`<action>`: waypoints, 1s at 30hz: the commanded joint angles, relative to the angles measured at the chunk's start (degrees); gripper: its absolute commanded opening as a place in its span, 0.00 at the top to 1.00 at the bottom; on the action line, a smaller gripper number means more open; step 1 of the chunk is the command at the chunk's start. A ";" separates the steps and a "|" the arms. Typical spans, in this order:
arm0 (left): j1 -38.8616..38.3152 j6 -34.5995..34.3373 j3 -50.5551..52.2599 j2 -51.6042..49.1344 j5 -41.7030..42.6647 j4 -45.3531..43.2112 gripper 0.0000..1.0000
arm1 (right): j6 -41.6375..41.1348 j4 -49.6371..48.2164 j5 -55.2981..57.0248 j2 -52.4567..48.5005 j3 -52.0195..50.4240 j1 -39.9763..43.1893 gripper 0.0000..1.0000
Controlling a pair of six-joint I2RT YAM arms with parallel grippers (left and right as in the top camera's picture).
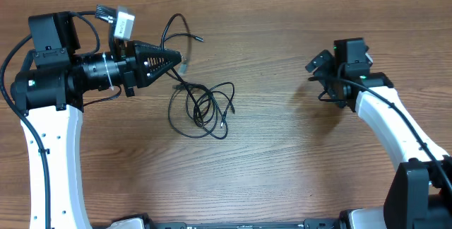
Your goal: Untangle cables
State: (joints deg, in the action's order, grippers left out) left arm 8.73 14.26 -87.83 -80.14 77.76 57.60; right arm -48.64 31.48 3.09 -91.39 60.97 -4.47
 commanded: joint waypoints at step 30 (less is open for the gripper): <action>0.20 -27.19 -1.42 1.03 -34.73 -1.31 0.96 | 13.14 -5.81 -30.88 1.38 0.96 -3.06 0.00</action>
State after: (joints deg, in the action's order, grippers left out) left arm 8.73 -11.90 -87.83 -80.14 43.81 56.16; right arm -35.86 28.36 -25.34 -91.39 60.97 -7.60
